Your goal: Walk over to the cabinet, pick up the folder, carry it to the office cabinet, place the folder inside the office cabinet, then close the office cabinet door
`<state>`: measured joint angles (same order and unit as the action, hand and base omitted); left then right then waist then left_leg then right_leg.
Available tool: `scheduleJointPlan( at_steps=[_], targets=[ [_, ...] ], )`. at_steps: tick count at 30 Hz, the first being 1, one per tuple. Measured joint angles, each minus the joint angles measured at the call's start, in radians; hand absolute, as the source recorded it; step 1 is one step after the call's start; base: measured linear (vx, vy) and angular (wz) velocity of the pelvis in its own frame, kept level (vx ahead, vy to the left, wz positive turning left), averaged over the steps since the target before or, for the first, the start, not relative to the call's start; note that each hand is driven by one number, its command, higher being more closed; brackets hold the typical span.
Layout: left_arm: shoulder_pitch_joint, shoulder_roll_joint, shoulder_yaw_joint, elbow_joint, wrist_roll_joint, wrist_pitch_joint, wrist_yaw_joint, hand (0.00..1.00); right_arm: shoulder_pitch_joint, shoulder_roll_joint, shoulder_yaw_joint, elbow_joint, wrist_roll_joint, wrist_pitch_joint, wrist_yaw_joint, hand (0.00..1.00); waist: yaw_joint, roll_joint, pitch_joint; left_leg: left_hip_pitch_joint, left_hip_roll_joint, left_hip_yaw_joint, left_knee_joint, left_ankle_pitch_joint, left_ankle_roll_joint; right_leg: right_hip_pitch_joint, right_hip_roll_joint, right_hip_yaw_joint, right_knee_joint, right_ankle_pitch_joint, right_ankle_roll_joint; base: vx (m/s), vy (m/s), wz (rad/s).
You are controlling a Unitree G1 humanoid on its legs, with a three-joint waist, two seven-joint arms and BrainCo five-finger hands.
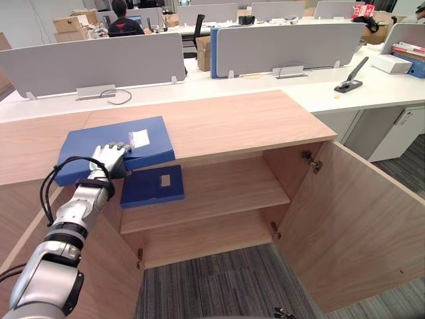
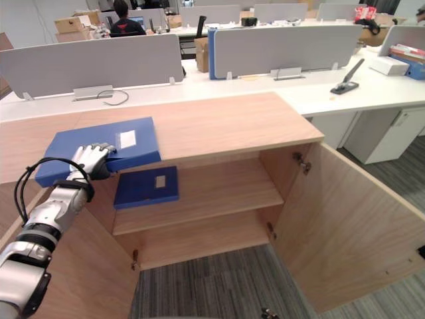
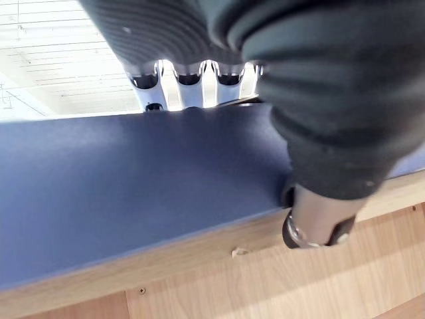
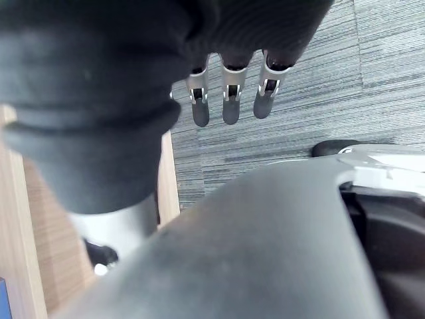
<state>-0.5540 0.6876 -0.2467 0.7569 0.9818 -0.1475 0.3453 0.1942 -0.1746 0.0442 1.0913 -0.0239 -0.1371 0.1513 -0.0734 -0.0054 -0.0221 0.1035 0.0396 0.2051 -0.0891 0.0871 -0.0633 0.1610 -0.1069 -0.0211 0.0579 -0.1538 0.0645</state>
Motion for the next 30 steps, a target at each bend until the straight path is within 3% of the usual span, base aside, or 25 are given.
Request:
scheduleJointPlan(
  at_steps=[11,14,17,21,26,30],
  targets=[
    [0.021,-0.039,0.028,-0.010,0.002,0.025,0.009,1.00,-0.025,-0.014,0.027,0.024,-0.001,0.008,-0.004,0.00,0.001,0.003,0.007,0.003,-0.003,-0.005,-0.004,-0.001,0.000,0.004,-0.001,-0.001,-0.001,0.000,0.000,-0.01,0.000,0.00],
    [0.115,-0.074,0.083,-0.186,0.002,0.044,0.011,1.00,-0.025,-0.012,0.024,0.022,0.000,0.008,-0.006,0.00,0.006,0.003,0.013,-0.003,-0.006,-0.020,-0.004,-0.001,0.001,0.004,-0.003,-0.006,-0.005,0.000,0.000,-0.01,-0.001,0.10],
    [0.261,-0.146,0.127,-0.480,-0.021,0.041,0.009,1.00,-0.024,-0.007,0.006,0.022,0.001,0.009,-0.006,0.00,0.010,0.001,0.024,-0.017,-0.016,-0.050,0.001,0.002,0.004,0.009,-0.009,-0.034,-0.012,0.000,0.000,0.01,-0.002,0.30],
    [0.435,-0.237,0.145,-0.789,-0.106,-0.031,-0.022,1.00,-0.024,0.007,-0.022,0.026,0.001,0.030,-0.003,0.00,0.028,-0.009,0.031,-0.012,-0.021,-0.079,0.001,0.002,0.005,0.035,-0.010,-0.061,-0.020,0.000,0.000,0.02,-0.010,0.19],
    [0.550,-0.329,0.190,-0.962,-0.214,-0.088,-0.027,1.00,-0.024,0.006,-0.022,0.027,0.001,0.040,0.002,0.00,0.049,-0.012,0.034,-0.012,-0.019,-0.080,-0.001,0.003,0.005,0.036,-0.008,-0.061,-0.020,0.000,-0.001,-0.02,-0.004,0.01],
    [0.582,-0.340,0.234,-1.003,-0.278,-0.097,-0.018,1.00,-0.026,0.007,-0.022,0.028,0.003,0.044,0.003,0.00,0.054,-0.015,0.037,-0.012,-0.019,-0.083,-0.005,0.005,0.008,0.036,-0.009,-0.063,-0.020,0.000,-0.002,-0.06,0.007,0.01]
  ],
)
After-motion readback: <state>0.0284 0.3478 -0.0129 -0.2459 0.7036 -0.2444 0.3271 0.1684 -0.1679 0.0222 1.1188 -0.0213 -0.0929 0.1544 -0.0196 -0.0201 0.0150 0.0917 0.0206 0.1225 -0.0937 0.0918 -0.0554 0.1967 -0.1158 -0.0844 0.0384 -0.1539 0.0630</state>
